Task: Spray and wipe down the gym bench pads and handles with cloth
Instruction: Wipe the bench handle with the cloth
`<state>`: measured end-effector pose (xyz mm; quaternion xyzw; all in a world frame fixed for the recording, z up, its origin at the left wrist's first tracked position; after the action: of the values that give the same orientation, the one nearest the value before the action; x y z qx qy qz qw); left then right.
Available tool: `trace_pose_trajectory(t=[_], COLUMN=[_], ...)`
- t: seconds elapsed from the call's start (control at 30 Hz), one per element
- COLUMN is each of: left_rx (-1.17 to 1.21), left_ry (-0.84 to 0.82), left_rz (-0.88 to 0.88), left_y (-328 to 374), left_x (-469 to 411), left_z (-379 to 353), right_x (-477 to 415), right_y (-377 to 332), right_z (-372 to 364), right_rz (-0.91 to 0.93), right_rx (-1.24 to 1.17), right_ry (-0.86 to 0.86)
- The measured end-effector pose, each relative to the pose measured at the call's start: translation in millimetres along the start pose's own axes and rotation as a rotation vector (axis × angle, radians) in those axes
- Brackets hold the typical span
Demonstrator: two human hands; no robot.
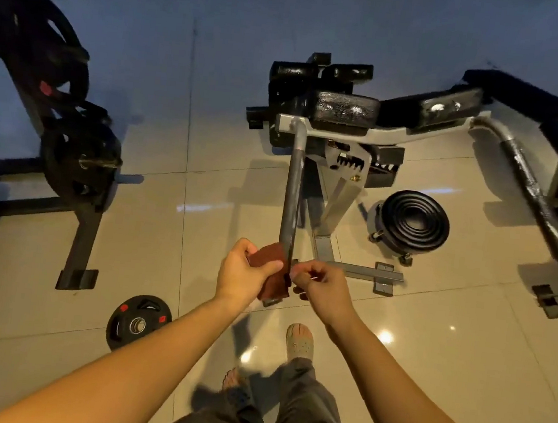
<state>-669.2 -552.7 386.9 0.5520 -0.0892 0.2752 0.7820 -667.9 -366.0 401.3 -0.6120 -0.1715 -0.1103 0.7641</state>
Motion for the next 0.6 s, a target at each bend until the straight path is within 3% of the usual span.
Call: trace_pose_trajectory(t=[0.13, 0.4, 0.6], left_rx=[0.04, 0.277, 0.194], left_ry=[-0.06, -0.178, -0.169], left_rz=[0.011, 0.253, 0.035], left_y=[-2.2, -5.5, 5.4], left_x=[10.9, 29.0, 48.2], left_z=[-0.5, -12.6, -14.2], right_x=[9.2, 17.6, 22.4], right_y=[9.3, 15.9, 23.7], right_z=[-8.6, 5.4, 7.5], right_rz=[-0.012, -0.064, -0.086], right_rx=[-0.049, -0.217, -0.24], right_ry=[0.046, 0.126, 0.192])
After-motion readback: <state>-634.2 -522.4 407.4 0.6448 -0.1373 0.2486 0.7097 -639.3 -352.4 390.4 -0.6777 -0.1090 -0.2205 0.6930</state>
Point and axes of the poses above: each hand's wrist, its own x-axis away from the middle knuckle, its own z-axis out of the back of the hand, y = z × x, the point moved 9 cm from there along -x, towards the middle knuckle, and after that the axes turned 4 degrees about z, right-handed, at the moved point
